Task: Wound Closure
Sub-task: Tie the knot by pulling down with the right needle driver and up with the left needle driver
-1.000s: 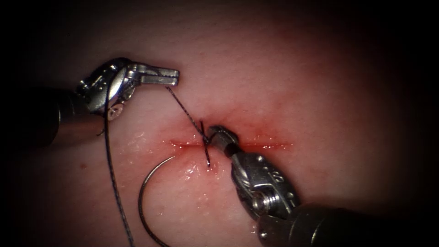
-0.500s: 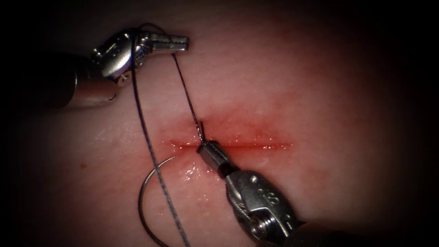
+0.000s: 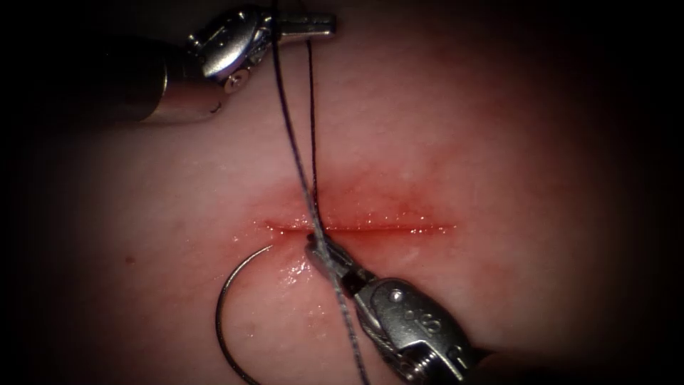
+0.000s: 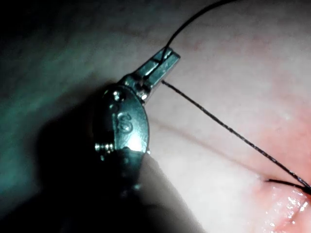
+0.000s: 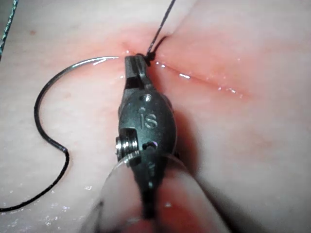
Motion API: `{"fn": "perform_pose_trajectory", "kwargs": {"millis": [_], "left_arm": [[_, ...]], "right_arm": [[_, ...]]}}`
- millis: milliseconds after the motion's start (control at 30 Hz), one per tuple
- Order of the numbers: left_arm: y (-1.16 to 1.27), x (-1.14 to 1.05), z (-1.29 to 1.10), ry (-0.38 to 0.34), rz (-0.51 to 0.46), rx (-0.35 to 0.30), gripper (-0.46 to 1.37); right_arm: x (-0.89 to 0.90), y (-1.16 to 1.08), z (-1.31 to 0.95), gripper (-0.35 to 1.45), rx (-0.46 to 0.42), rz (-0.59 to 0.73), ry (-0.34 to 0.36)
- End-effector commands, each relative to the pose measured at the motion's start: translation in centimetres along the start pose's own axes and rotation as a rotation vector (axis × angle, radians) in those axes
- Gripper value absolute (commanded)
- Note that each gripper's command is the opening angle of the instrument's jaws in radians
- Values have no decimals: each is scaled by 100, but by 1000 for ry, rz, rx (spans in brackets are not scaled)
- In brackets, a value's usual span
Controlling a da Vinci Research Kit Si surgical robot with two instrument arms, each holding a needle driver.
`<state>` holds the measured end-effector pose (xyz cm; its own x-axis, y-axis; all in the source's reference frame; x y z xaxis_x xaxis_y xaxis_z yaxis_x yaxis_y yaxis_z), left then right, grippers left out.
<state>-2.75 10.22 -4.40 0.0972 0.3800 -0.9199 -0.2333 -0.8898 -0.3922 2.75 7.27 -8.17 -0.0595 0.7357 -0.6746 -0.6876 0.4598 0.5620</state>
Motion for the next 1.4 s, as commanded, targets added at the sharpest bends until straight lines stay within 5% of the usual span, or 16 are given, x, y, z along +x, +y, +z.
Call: {"fn": "perform_pose_trajectory", "kwargs": {"millis": [33,300,833,1400], "left_arm": [[-3,-1,1,-1,2,2,-35],[-25,4,6,-10,9,65,-35],[-47,41,17,-29,116,90,-35],[-61,57,27,-40,160,109,-35]], "right_arm": [[0,-1,-1,-35,-2,0,-6],[-4,-11,-5,-35,4,-12,-13],[-17,-19,-9,-35,13,-36,-28],[-42,-20,-21,-35,27,-62,-78]]}}
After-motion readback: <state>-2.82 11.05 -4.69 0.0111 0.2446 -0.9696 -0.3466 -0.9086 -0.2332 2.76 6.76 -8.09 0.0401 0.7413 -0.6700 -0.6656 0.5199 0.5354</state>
